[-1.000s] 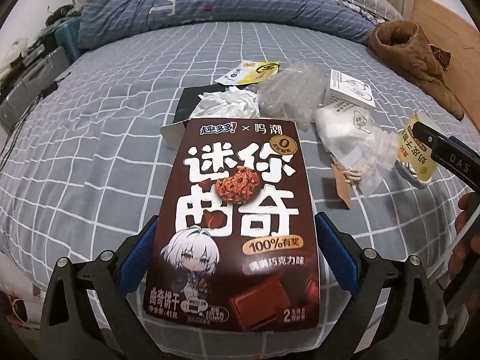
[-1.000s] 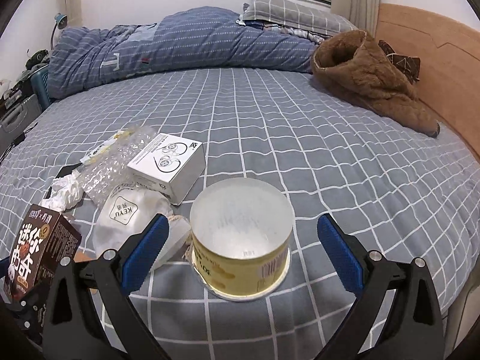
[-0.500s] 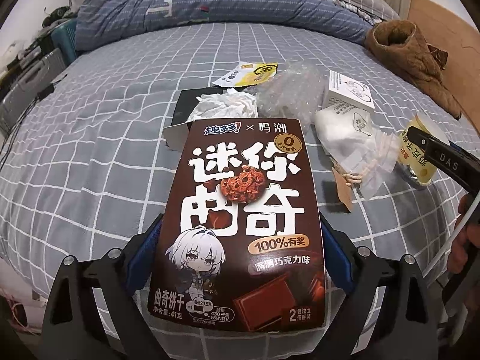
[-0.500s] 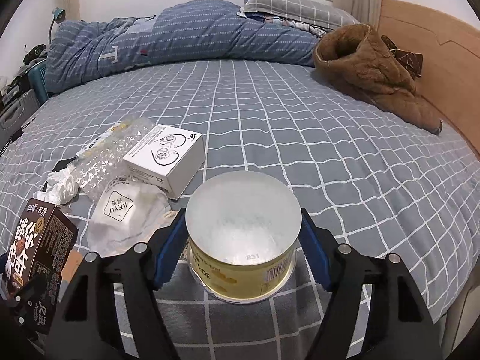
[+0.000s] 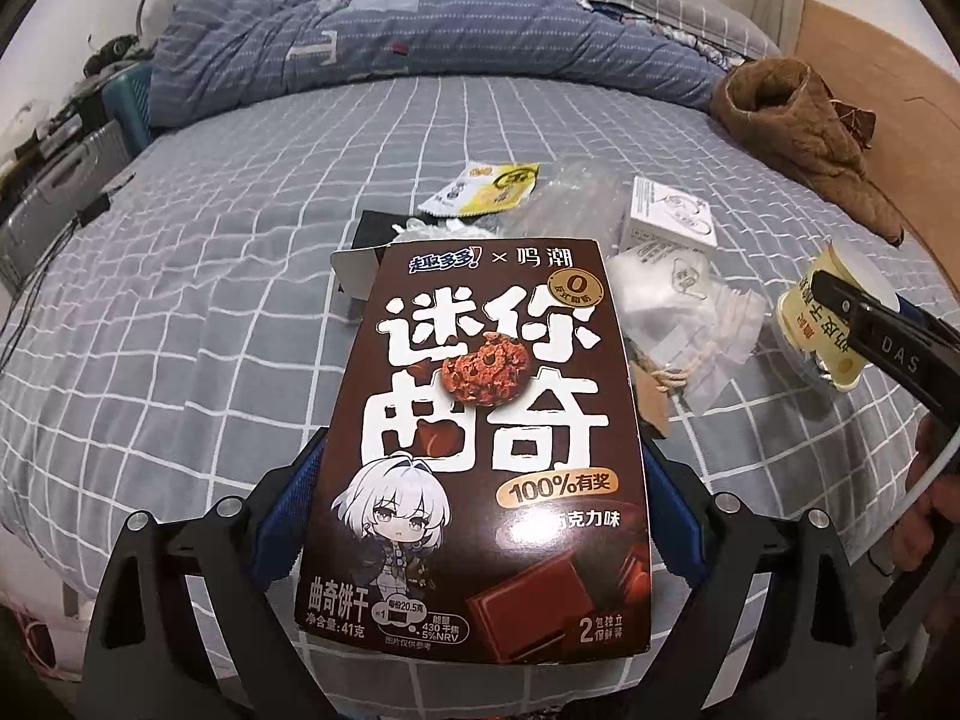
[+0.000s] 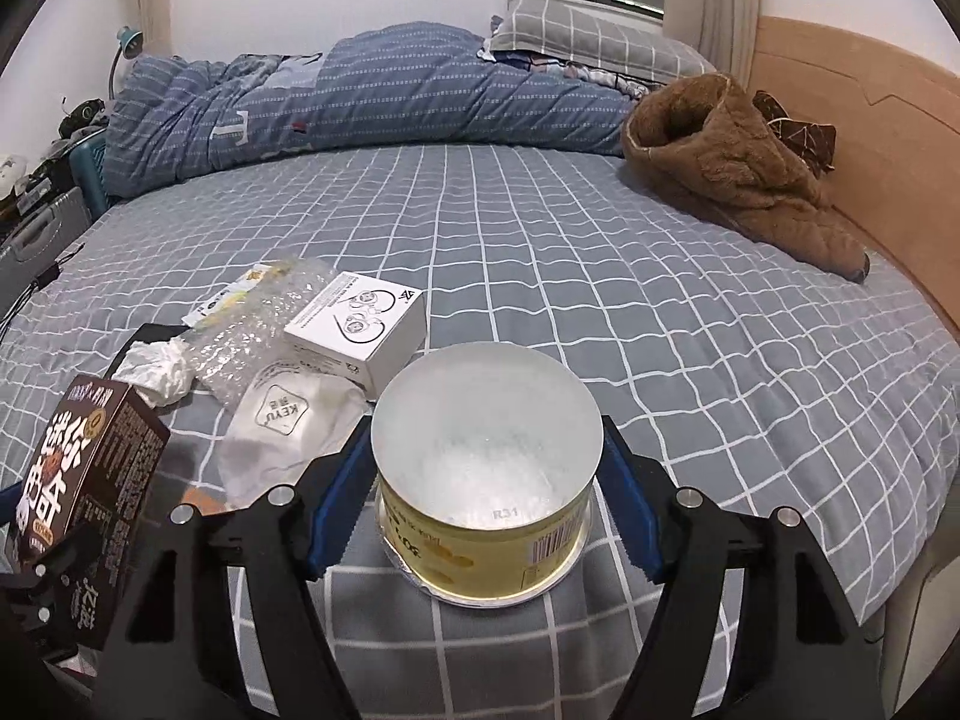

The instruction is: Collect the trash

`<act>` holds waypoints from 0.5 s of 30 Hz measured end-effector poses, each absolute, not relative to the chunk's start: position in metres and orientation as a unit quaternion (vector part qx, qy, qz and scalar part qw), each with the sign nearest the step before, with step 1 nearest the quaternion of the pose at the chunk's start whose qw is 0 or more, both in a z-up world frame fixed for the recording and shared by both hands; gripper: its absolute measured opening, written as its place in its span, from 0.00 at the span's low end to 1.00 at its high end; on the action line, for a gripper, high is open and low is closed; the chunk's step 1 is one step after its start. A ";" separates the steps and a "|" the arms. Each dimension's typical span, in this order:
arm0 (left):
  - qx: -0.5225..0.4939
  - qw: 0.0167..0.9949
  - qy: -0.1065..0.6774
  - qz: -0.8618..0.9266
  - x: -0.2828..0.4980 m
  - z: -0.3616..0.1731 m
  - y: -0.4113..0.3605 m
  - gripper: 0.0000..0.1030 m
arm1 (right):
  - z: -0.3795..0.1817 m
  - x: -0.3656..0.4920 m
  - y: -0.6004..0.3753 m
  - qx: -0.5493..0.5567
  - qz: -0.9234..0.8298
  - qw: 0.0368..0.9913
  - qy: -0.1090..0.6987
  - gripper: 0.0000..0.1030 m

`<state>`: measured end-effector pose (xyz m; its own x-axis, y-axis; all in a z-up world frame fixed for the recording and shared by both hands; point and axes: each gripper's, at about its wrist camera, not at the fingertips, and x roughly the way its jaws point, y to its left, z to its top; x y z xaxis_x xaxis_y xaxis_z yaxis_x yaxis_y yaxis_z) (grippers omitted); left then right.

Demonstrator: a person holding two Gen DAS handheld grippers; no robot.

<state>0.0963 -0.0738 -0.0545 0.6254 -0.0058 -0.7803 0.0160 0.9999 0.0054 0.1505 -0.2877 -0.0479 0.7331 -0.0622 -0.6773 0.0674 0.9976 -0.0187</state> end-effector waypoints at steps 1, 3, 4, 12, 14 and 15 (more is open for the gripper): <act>0.008 0.903 0.430 -0.007 0.095 -0.052 -0.075 0.87 | -0.046 0.147 -0.287 0.000 -0.037 0.931 0.362 0.66; 0.006 0.905 0.426 -0.011 0.092 -0.048 -0.075 0.87 | -0.043 0.141 -0.285 -0.002 -0.037 0.933 0.359 0.66; 0.006 0.905 0.424 -0.012 0.091 -0.046 -0.076 0.87 | -0.040 0.136 -0.284 0.000 -0.035 0.934 0.356 0.66; 0.007 0.912 0.409 -0.020 0.078 -0.034 -0.074 0.87 | -0.027 0.113 -0.278 0.009 -0.030 0.937 0.349 0.66; 0.008 0.913 0.407 -0.021 0.073 -0.032 -0.072 0.87 | -0.024 0.105 -0.276 0.011 -0.029 0.937 0.347 0.66; 0.008 0.913 0.407 -0.022 0.071 -0.032 -0.071 0.87 | -0.023 0.100 -0.275 0.015 -0.028 0.938 0.346 0.66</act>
<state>0.0708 -0.0710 -0.0318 0.6680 -0.0343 -0.7434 0.0470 0.9989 -0.0039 0.1002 -0.2751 -0.0228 0.7585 -0.0415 -0.6504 0.0618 0.9981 0.0083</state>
